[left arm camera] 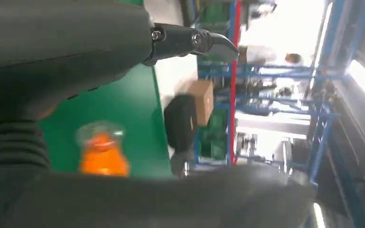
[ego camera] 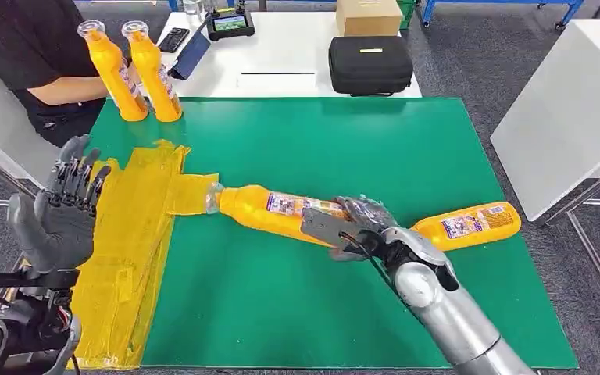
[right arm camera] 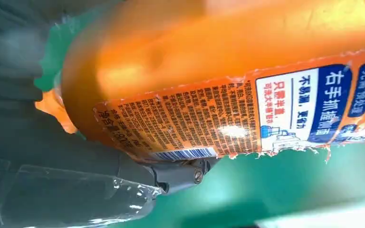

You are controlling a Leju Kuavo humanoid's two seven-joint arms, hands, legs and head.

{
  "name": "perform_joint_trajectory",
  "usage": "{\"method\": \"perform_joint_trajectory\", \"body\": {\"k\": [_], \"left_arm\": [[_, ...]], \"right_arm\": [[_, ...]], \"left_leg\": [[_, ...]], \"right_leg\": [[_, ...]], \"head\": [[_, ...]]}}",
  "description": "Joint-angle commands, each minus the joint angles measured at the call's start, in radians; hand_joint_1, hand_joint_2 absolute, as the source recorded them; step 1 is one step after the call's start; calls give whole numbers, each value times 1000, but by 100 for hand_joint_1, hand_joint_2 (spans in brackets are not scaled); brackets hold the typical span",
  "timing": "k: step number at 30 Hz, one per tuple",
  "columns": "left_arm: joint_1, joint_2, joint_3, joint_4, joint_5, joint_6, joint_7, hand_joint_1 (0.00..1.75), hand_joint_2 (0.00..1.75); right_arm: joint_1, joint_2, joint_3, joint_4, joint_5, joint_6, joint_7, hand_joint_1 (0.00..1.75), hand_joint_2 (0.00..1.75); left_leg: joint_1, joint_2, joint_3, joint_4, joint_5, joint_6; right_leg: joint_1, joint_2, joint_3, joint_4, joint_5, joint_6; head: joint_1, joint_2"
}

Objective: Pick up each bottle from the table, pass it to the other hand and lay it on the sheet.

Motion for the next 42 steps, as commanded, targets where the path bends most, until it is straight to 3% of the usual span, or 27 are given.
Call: {"method": "perform_joint_trajectory", "body": {"k": [1, 7, 17, 21, 34, 42], "left_arm": [[-29, -47, 14, 88, 32, -10, -8, 0, 175], [-118, -106, -35, 121, 50, -15, 68, 0, 175], [-120, -86, -72, 140, 207, -26, 109, 0, 175], [-111, -75, -133, 131, 289, -38, 118, 0, 175], [-105, -62, -147, 125, 325, -40, 120, 0, 175], [-118, -100, -276, 83, 414, -50, 138, 0, 175]], "right_arm": [[92, -58, -145, -256, -90, -87, -12, 175, 175], [162, -47, -207, -305, -58, -158, -51, 175, 175], [193, -36, -221, -361, -14, -391, -238, 175, 175], [180, -28, -176, -352, -2, -410, -248, 175, 175], [175, -21, -171, -348, -1, -415, -250, 175, 175], [69, 50, -70, -258, 19, -378, -187, 175, 175]], "left_leg": [[0, -4, 2, -1, 0, -2], [1, -8, 2, 0, 0, -4], [0, -2, 2, 0, -1, -3], [0, -1, 2, 0, -1, -3], [0, 0, 1, -1, -1, -2], [0, 3, 1, 0, -1, -3]], "right_leg": [[0, -5, 3, -1, -2, 1], [1, -9, 5, -2, -2, 1], [-1, -4, 2, -1, -2, 0], [0, -3, 3, -1, -1, 0], [-1, -1, 1, -1, -1, 0], [0, 2, 1, -1, 0, 0]], "head": [[0, 0], [0, 0], [0, 0], [0, 0], [0, 0], [0, 0]]}}
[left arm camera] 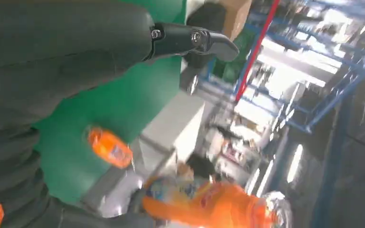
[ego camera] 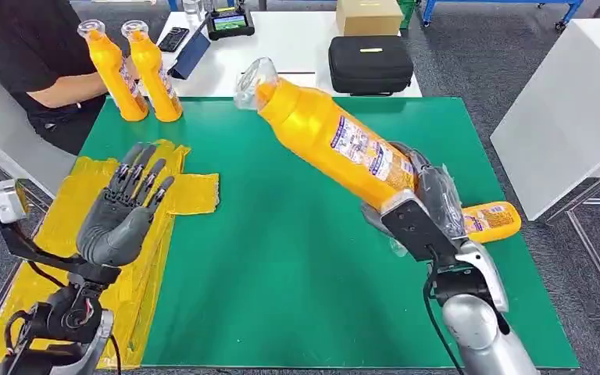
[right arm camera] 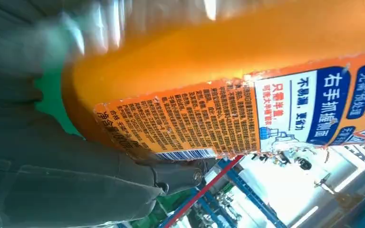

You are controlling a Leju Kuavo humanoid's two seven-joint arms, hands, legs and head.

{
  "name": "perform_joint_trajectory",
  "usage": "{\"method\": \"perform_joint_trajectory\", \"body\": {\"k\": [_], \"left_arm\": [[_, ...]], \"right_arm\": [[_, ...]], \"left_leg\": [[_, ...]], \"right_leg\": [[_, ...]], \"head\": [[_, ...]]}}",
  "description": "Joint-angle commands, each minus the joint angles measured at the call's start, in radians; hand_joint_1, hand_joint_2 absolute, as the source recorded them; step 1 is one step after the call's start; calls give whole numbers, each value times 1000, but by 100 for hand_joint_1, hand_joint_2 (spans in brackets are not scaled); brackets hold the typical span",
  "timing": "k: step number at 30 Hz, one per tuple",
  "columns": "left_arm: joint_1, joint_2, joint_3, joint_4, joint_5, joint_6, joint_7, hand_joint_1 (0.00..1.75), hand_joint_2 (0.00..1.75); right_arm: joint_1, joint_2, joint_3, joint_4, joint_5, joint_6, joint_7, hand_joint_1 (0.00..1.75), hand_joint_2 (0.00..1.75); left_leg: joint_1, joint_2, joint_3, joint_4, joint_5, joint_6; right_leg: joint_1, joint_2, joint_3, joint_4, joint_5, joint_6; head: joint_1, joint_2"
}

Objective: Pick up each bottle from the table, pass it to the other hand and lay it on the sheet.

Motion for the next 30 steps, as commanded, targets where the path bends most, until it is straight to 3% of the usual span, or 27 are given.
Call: {"method": "perform_joint_trajectory", "body": {"k": [1, 6, 13, 30], "left_arm": [[-53, -47, -162, -2, 28, 9, 20, 0, 175], [-95, -87, -171, -15, -131, 100, -32, 0, 175], [-77, -85, -147, -23, -153, 137, -58, 0, 175], [-63, -85, -128, -37, -182, 183, -112, 0, 175]], "right_arm": [[-140, 81, 122, 125, 23, 33, 79, 175, 175], [-213, 145, 192, 221, 126, 39, 153, 175, 175], [-307, 241, 324, 294, 121, 73, 188, 175, 175], [-346, 295, 426, 343, 104, 92, 203, 175, 175]], "left_leg": [[1, 2, 2, 0, -1, -3], [1, 2, 2, 0, -1, -2], [2, 5, 4, 0, -2, -4], [3, 2, 4, 0, -2, -4]], "right_leg": [[1, 1, 2, 0, 0, 0], [1, 1, 2, 0, 0, 0], [1, 4, 3, 1, -1, 0], [2, 0, 4, 0, -1, 0]], "head": [[0, 0], [0, 0], [0, 0], [0, 0]]}}
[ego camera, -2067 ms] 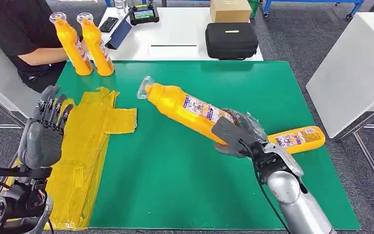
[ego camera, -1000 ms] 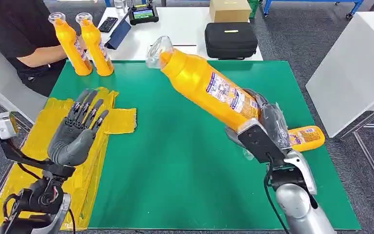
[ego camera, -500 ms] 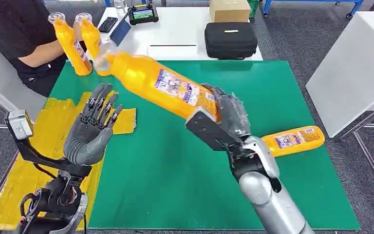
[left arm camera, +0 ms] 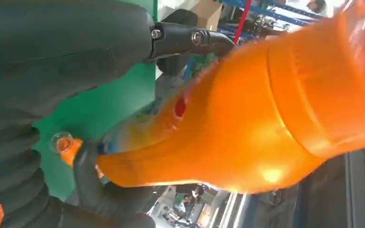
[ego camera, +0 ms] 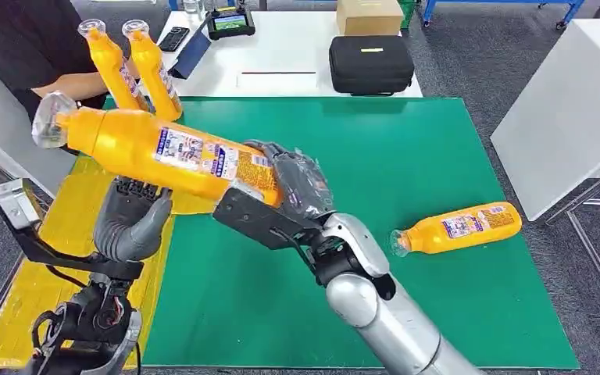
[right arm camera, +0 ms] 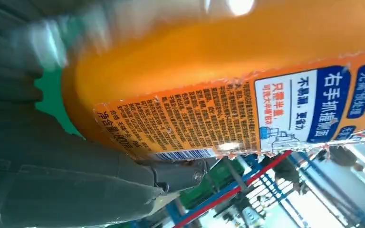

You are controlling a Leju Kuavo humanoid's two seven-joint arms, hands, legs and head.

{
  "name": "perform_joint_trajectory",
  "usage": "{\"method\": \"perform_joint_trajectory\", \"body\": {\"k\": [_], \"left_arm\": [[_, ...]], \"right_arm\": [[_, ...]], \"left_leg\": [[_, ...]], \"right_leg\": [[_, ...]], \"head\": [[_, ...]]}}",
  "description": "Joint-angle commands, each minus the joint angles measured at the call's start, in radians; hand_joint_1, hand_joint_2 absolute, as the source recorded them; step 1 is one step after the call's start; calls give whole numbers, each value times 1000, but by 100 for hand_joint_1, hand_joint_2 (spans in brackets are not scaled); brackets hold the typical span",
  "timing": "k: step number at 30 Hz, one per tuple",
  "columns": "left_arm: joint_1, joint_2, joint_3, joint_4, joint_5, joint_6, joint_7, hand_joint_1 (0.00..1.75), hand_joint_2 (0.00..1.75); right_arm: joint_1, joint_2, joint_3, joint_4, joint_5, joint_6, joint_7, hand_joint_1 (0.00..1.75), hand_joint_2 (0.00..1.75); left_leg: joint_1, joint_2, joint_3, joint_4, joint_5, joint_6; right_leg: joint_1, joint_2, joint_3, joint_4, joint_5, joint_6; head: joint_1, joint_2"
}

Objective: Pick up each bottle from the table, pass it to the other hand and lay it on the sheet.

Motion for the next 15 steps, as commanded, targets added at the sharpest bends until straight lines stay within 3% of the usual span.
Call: {"method": "perform_joint_trajectory", "body": {"k": [1, 15], "left_arm": [[-10, -8, -7, 13, -2, 11, 1, 0, 175], [-23, -7, -19, 11, -8, 30, -2, 0, 175]], "right_arm": [[-72, 15, 69, 91, -12, 10, 4, 175, 175], [-62, 41, 129, 130, -19, 22, 12, 175, 175]], "left_leg": [[1, 2, 4, 0, -1, -3], [1, 0, 3, 0, -1, -3]], "right_leg": [[1, 0, 3, -1, -1, 0], [1, -1, 3, -1, -1, 0]], "head": [[0, 0], [0, 0]]}}
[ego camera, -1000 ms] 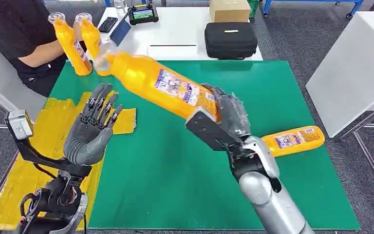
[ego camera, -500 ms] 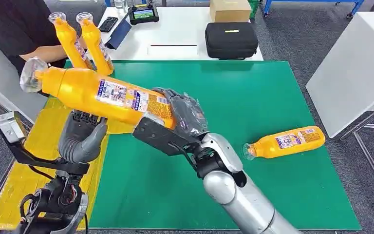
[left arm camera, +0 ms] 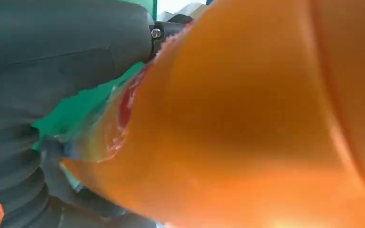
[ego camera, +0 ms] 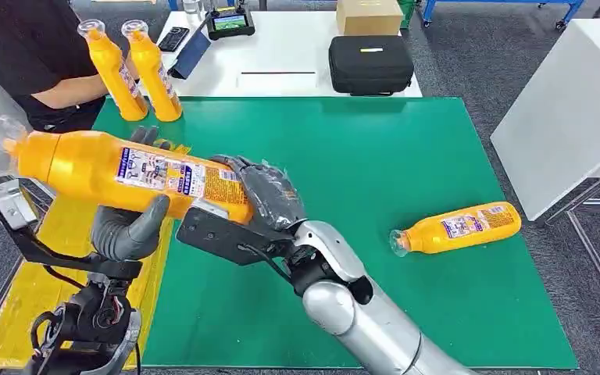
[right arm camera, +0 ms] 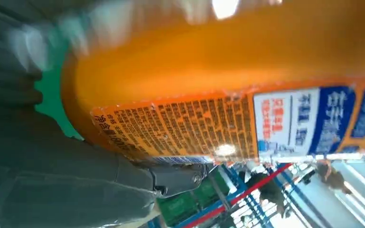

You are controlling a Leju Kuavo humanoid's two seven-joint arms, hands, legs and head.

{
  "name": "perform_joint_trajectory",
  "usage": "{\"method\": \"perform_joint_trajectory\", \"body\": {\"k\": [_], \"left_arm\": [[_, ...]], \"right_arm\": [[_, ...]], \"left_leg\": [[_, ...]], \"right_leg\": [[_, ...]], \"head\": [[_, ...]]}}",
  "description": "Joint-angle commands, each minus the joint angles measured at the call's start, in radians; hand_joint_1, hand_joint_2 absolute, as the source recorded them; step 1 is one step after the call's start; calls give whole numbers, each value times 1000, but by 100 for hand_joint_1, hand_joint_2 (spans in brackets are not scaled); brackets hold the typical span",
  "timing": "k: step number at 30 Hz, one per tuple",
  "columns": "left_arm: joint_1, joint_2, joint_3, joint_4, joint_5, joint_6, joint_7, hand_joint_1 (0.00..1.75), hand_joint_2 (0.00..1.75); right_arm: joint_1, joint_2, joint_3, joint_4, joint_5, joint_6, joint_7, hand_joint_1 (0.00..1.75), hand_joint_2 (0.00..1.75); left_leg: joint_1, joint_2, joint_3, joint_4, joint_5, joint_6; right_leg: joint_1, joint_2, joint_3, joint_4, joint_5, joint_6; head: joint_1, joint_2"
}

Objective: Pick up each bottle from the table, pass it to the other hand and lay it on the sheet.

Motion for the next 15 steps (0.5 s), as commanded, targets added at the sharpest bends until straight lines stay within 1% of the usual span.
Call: {"method": "perform_joint_trajectory", "body": {"k": [1, 2, 3, 4, 5, 7, 8, 9, 11, 12, 14, 15], "left_arm": [[-23, -4, -19, 17, -4, 4, 2, 0, 175], [-20, -6, -16, 14, -5, 8, -1, 0, 175], [-27, -11, -13, 13, -5, 13, -1, 0, 175], [-34, -17, -10, 13, -6, 19, 2, 0, 175], [-39, -22, -7, 12, -7, 25, 6, 0, 175], [-45, -31, -1, 11, -8, 35, 7, 0, 175], [-46, -30, -1, 13, -5, 36, 10, 0, 175], [-48, -26, -3, 18, -4, 37, 9, 0, 175], [-48, -17, -4, 30, 0, 33, 3, 0, 175], [-45, -15, -2, 33, 3, 30, -4, 0, 175], [-38, -15, 5, 38, 4, 26, -16, 0, 175], [-35, -15, 7, 38, 4, 25, -19, 0, 175]], "right_arm": [[-43, -3, 54, 76, -4, 5, 8, 175, 175], [-44, -9, 68, 73, 5, 11, 9, 175, 175], [-77, -30, 123, 92, -6, 36, -2, 175, 175], [-94, -35, 154, 117, -12, 34, -5, 175, 175], [-99, -36, 179, 140, -27, 29, -17, 175, 175], [-101, -34, 241, 179, -33, 28, -15, 175, 175], [-102, -31, 271, 202, -35, 30, -15, 175, 175], [-100, -27, 298, 227, -54, 38, -7, 175, 175], [-101, -26, 335, 253, -64, 41, -6, 175, 175], [-102, -28, 345, 259, -75, 45, -4, 175, 175], [-104, -35, 356, 269, -84, 47, -3, 175, 175], [-105, -37, 356, 272, -86, 47, -2, 175, 175]], "left_leg": [[1, 0, 2, 0, -1, -2], [1, 1, 4, 0, -1, -3], [1, 1, 3, 0, -1, -3], [1, 1, 5, 0, -2, -4], [1, 1, 3, 0, -1, -3], [2, 2, 7, 0, -3, -5], [1, 1, 3, -1, -1, -2], [2, 2, 6, -2, -2, -4], [1, 0, 5, -2, -1, -3], [3, 1, 9, -2, -2, -6], [2, 0, 8, -3, -1, -5], [1, 0, 5, -2, 0, -3]], "right_leg": [[1, -1, 2, -1, 0, 0], [1, -1, 4, -1, -1, 0], [1, 0, 3, -1, -1, 0], [1, -1, 6, -1, -1, 1], [1, 0, 4, -1, -1, 1], [2, 0, 8, -2, -2, 1], [1, 0, 3, -1, 0, 0], [1, 1, 7, -3, -1, 0], [1, -1, 5, -2, -1, 0], [2, -2, 10, -4, -2, 0], [2, -2, 9, -4, -1, 0], [1, -2, 5, -3, -1, 0]], "head": [[0, 0], [0, 0], [0, 0], [0, 0], [0, 0], [0, 0], [0, 0], [0, 0], [0, 0], [0, 0], [0, 0], [0, 0]]}}
